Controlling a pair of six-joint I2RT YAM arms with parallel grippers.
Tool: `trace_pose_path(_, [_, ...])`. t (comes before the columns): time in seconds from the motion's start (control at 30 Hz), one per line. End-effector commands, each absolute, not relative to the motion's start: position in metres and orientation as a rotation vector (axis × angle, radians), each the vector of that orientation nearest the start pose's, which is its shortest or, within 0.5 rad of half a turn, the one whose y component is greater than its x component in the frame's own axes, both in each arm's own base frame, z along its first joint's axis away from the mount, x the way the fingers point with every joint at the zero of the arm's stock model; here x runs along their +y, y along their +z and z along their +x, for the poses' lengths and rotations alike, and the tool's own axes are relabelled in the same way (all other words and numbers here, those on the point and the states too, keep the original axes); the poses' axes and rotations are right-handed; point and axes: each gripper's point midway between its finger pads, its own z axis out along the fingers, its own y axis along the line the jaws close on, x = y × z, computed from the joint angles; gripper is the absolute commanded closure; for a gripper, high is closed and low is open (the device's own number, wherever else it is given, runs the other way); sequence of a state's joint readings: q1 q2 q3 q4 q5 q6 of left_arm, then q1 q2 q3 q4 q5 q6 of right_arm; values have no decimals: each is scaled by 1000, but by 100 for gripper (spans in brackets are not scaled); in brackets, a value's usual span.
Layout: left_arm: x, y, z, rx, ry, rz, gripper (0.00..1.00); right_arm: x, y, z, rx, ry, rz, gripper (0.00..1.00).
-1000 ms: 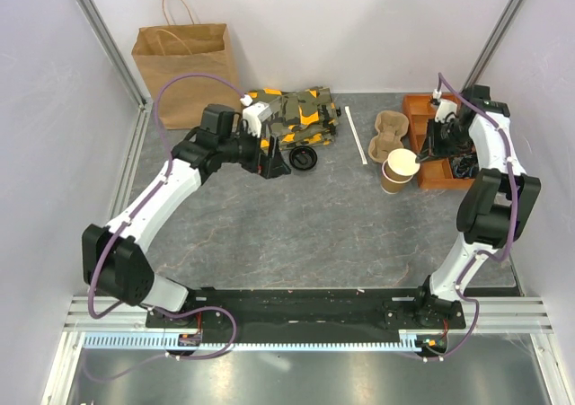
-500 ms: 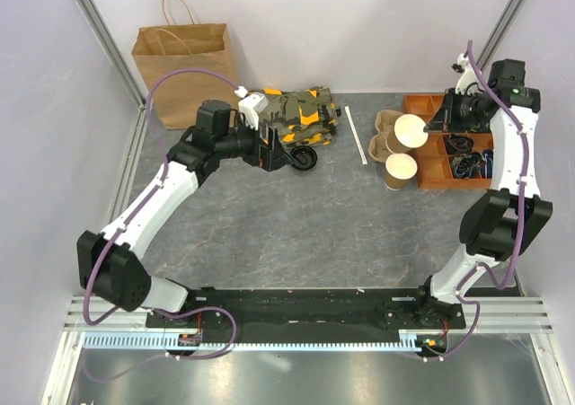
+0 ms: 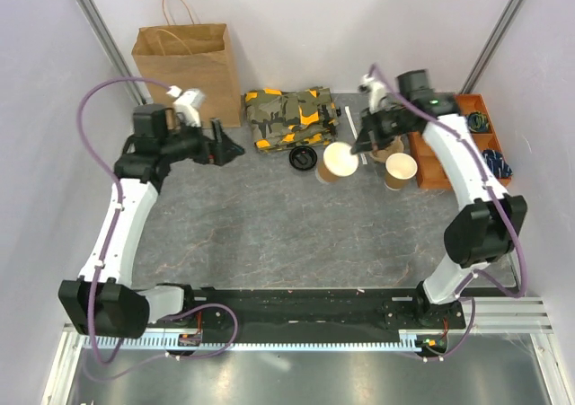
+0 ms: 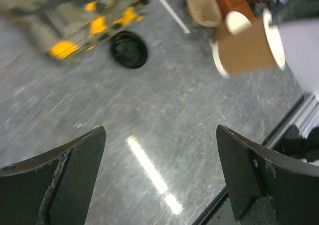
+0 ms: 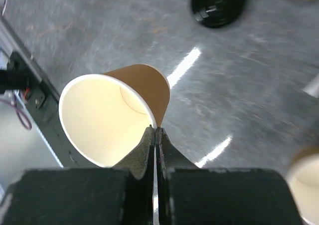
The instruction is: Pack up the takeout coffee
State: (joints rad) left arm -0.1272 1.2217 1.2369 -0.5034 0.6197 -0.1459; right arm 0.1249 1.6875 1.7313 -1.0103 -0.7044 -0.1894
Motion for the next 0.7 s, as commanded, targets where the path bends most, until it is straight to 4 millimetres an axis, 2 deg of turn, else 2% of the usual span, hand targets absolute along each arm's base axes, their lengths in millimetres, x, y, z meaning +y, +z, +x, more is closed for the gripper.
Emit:
trace_pose_path(0.0, [-114,277,307,2070,-919,276,0,206,220,359,2306,872,-793,100])
trace_pose_path(0.03, [-105,270,305,2082,-893,255,0,218,213,359,2295,877,-825,100])
trace_pose_path(0.07, [-102,266,303,2088,-866,260,0,240,207,349,2288,895,-895,100])
trace_pose_path(0.1, [-96,267,299,2072,-800,281,0,250,193,349,2315,887,-912,100])
trace_pose_path(0.13, [-95,259,295,2086,-787,277,0,262,189,349,2308,885,-945,100])
trace_pose_path(0.17, [-94,256,292,2085,-773,287,0,281,183,339,2310,891,-1008,100])
trace_pose_path(0.2, [-93,259,287,2067,-750,307,0,289,166,339,2347,881,-1032,100])
trace_pose_path(0.3, [-89,247,282,2098,-723,272,0,312,148,341,2371,801,-1093,100])
trace_pose_path(0.4, [-89,238,281,2130,-742,239,0,321,133,350,2405,697,-1103,100])
trace_pose_path(0.5, [-89,226,282,2159,-756,200,0,324,128,352,2414,623,-1109,100])
trace_pose_path(0.67, [-88,221,288,2136,-750,183,0,314,125,356,2432,538,-1097,100])
